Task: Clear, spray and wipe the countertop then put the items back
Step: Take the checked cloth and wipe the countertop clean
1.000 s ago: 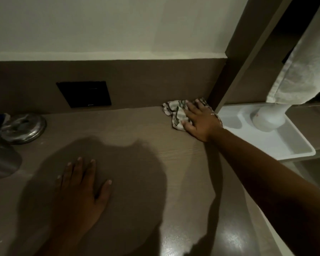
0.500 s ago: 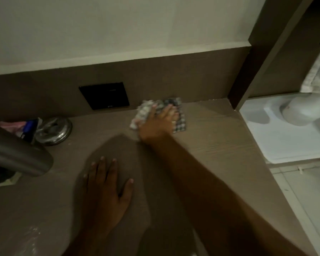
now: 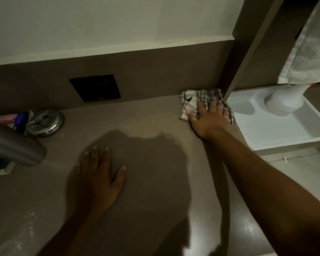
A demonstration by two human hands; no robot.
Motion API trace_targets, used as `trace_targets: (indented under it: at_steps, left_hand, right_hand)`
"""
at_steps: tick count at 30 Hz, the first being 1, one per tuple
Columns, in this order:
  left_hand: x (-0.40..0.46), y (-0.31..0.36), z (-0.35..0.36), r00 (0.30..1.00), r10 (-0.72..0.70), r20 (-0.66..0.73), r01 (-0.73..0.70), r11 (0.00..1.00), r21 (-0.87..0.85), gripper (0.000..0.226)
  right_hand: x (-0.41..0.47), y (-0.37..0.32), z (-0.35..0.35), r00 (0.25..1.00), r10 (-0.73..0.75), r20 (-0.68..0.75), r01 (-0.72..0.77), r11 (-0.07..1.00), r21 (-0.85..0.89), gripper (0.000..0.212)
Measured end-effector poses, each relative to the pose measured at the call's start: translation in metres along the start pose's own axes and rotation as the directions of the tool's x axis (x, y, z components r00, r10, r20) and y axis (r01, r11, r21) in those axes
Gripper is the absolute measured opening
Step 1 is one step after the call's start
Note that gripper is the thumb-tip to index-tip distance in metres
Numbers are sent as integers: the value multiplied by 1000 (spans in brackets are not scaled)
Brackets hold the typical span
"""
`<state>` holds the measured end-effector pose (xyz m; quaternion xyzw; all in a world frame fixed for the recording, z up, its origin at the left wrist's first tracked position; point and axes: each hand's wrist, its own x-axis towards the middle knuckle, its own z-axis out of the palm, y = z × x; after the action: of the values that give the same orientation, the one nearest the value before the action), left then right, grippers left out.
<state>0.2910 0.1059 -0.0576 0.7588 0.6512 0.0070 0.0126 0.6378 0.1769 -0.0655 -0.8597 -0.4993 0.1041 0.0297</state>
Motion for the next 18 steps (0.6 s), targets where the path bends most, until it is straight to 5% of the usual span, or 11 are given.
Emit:
trace_targets:
  at_steps: [2, 8, 13, 16, 18]
  left_hand:
    - [0, 2, 1, 999, -31, 11, 31, 998, -47, 85]
    - [1, -2, 10, 999, -28, -20, 27, 998, -60, 80]
    - [-2, -2, 5, 999, -13, 47, 15, 999, -43, 76]
    - [0, 8, -8, 996, -89, -15, 86, 989, -121, 58]
    - [1, 34, -17, 987, -54, -149, 19, 974, -227, 51]
  right_hand:
    - [-30, -17, 10, 998, 58, 3, -58, 998, 32, 77]
    - [-185, -69, 48, 929, -366, -56, 369, 927, 61, 66]
    - [-198, -45, 23, 879, -459, 126, 450, 888, 97, 72]
    - [-189, -23, -1, 933, -358, 23, 335, 892, 303, 67]
    - [-179, 5, -9, 968, -247, -39, 247, 923, 294, 62]
